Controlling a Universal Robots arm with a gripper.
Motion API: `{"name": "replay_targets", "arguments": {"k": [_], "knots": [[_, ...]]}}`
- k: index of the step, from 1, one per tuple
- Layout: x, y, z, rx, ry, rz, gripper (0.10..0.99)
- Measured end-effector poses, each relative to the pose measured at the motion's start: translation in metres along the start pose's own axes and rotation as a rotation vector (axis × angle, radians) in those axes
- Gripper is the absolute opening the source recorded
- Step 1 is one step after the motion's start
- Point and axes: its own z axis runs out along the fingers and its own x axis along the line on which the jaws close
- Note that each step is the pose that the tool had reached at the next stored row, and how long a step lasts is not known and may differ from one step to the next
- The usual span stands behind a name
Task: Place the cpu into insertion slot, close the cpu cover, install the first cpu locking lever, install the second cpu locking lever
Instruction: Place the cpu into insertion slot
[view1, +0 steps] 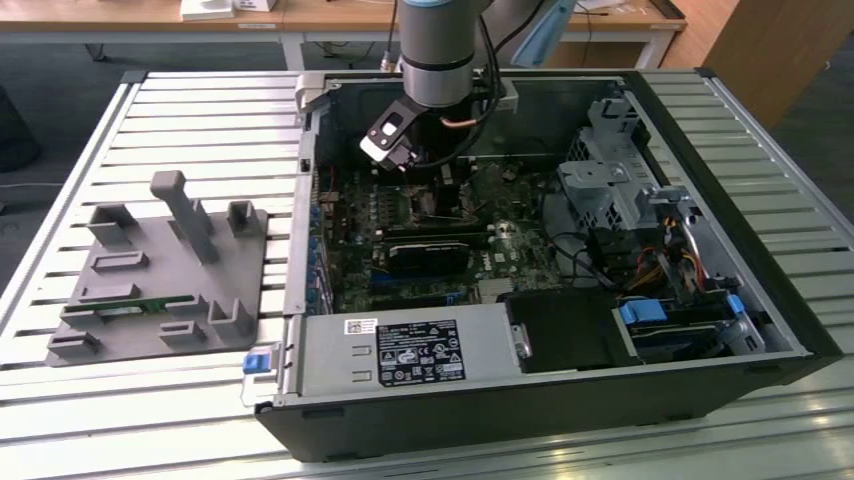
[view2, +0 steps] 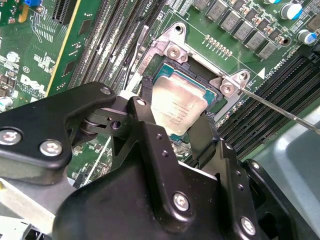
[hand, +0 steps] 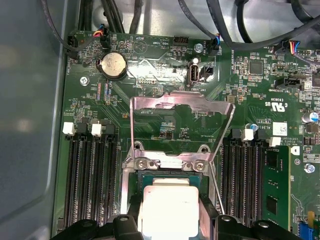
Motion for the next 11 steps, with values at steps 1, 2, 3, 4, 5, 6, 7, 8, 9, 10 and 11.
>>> {"name": "replay_targets", "arguments": {"k": [1,2,3,4,5,6,7,8,9,10,11], "knots": [[0.0,0.0,0.0,0.0,0.0,0.0,0.533],[0.0,0.0,0.0001,0.0,0.0001,0.0,0.533],[0.0001,0.0001,0.0002,0.0,0.0004,0.0,0.533],[0.0001,0.0001,0.0003,0.0,0.0004,0.0,0.545],[0.0001,0.0,0.0003,0.0,0.0003,0.0,0.545],[0.0001,0.0,0.0002,0.0,0.0003,0.0,0.608],[0.0,0.0,0.0002,0.0,0.0002,0.0,0.608],[0.0,0.0,0.0002,0.0,0.0001,0.0,0.608],[0.0,0.0,0.0002,0.0,0.0001,0.0,0.608],[0.0,0.0,0.0003,0.0,0.0001,0.0,0.608],[0.0,0.0,0.0003,0.0,0.0001,0.0,0.608]]}}
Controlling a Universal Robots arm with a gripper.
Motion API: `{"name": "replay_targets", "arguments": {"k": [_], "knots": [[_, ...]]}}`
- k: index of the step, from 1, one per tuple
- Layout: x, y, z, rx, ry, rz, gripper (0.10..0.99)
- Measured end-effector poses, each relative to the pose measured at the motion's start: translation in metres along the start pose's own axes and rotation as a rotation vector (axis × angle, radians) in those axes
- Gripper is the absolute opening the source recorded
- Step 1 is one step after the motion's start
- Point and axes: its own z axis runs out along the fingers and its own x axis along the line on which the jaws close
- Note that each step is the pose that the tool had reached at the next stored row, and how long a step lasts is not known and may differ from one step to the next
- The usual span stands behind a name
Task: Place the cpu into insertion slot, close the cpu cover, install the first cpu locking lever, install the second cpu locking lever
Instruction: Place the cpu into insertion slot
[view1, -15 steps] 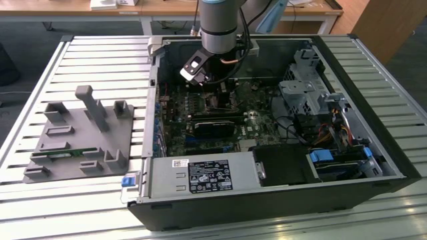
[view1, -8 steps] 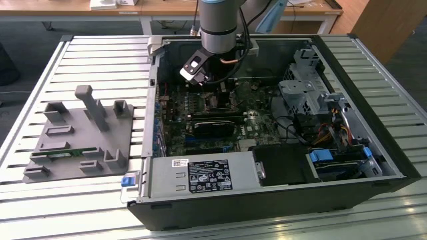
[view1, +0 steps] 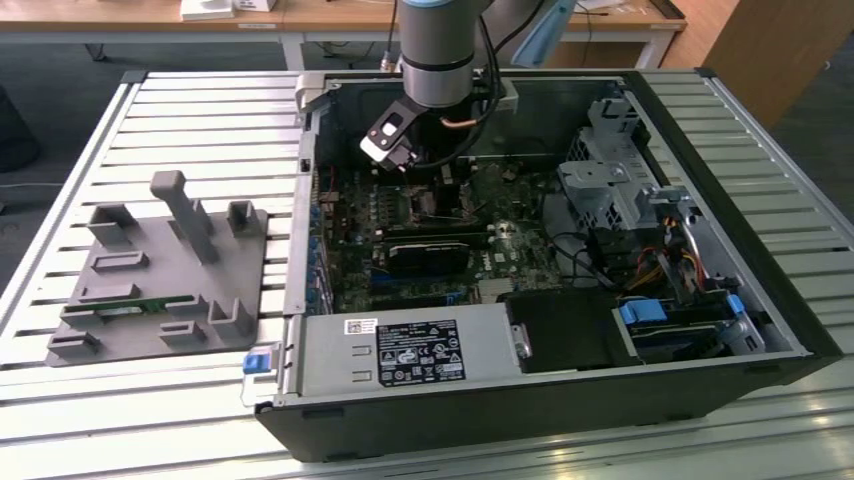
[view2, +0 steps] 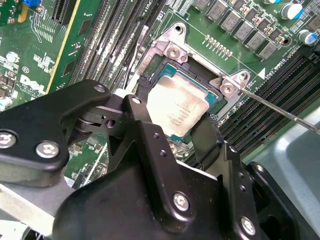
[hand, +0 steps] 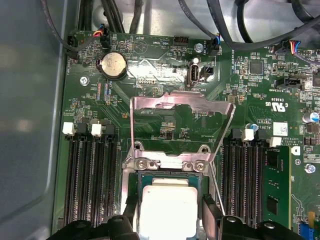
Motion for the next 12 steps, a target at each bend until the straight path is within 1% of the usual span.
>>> {"name": "replay_targets", "arguments": {"k": [5,6,9,10,11,12], "knots": [[-0.0002,0.0003,-0.0035,0.0,0.0,0.0,0.608],[-0.0003,0.0006,-0.0077,0.0,0.0001,0.0,0.608],[-0.0004,0.0009,-0.0104,0.0,0.0,0.0,0.608],[-0.0005,0.0009,-0.0106,0.0,0.0001,0.0,0.596],[-0.0005,0.0009,-0.0112,0.0,-0.0001,0.0,0.533],[-0.0006,0.001,-0.0119,0.0,-0.0002,0.0,0.533]]}}
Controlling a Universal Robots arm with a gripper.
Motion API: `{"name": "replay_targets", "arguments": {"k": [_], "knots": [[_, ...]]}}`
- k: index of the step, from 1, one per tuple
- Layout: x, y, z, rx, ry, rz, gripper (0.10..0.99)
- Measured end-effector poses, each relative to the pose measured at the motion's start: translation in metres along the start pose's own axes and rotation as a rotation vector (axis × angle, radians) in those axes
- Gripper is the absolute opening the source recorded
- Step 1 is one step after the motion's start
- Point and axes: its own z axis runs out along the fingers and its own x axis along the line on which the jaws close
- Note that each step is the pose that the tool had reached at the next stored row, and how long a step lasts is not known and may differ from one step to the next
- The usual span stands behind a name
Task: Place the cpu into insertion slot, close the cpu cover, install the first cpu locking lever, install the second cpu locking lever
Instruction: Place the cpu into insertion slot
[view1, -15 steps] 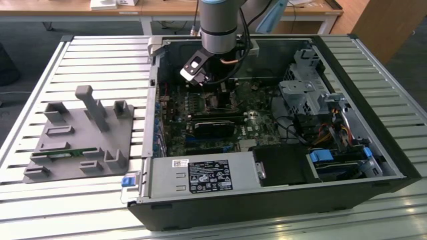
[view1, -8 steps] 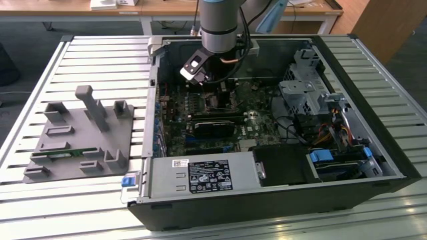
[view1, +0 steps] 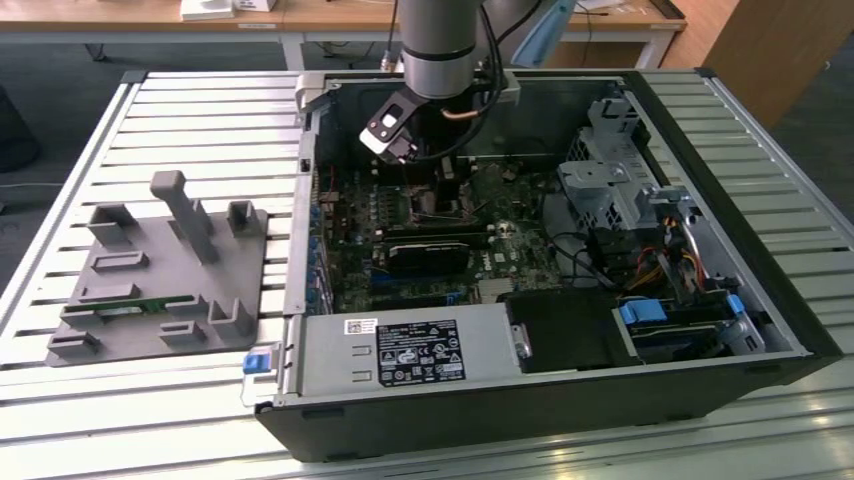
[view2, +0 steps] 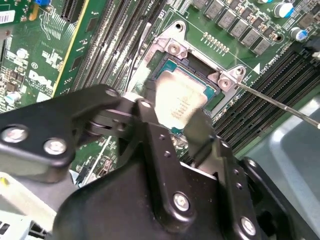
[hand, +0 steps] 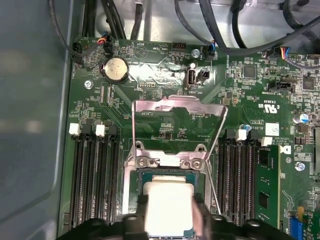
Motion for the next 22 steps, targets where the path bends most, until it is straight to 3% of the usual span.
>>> {"name": "replay_targets", "arguments": {"k": [3,6,9,22], "knots": [[-0.0001,0.0004,-0.0019,0.0,0.0,0.0,0.353],[-0.0002,0.0011,-0.0038,0.001,0.0001,0.0,0.294],[-0.0002,0.0023,-0.0046,0.004,0.0003,0.0,0.118],[-0.0008,0.0037,-0.0153,0.006,0.0001,0.002,0.106]]}}
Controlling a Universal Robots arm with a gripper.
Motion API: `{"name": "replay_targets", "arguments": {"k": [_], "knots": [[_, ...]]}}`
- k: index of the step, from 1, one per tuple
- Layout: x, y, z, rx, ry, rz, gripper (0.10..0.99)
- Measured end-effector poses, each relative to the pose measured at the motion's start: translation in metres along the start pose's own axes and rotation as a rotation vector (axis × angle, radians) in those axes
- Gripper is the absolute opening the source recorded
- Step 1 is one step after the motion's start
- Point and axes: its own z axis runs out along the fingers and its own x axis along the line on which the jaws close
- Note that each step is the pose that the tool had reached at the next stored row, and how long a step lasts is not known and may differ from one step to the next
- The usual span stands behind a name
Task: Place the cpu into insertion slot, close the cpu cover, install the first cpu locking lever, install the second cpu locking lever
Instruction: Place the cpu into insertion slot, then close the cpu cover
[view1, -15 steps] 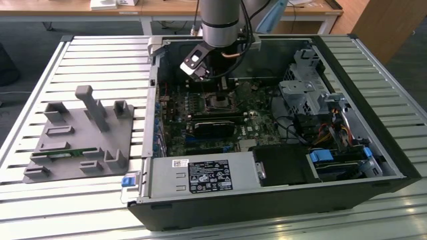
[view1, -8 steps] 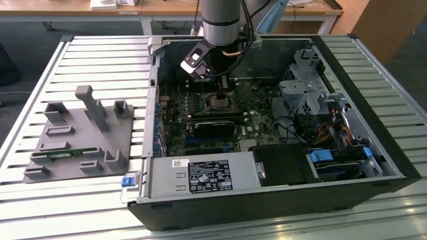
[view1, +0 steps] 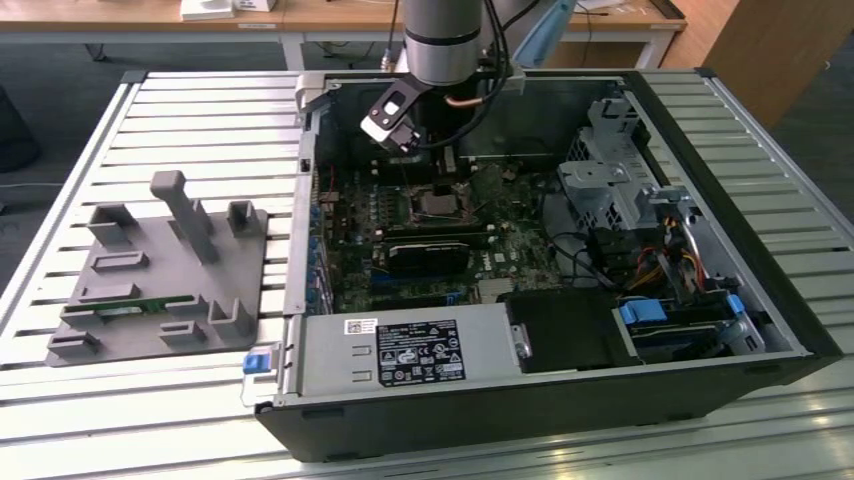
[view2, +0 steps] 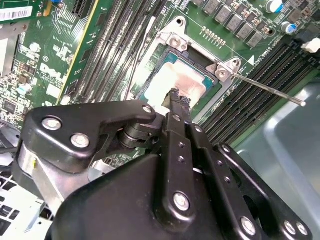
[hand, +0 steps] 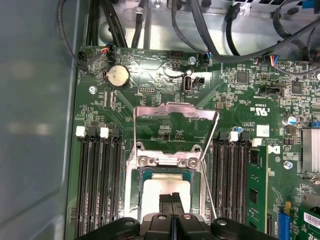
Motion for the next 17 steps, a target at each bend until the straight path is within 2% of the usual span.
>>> {"name": "replay_targets", "arguments": {"k": [17], "knots": [[-0.0008,0.0013,-0.0172,0.0,-0.0003,0.003,0.106]]}}
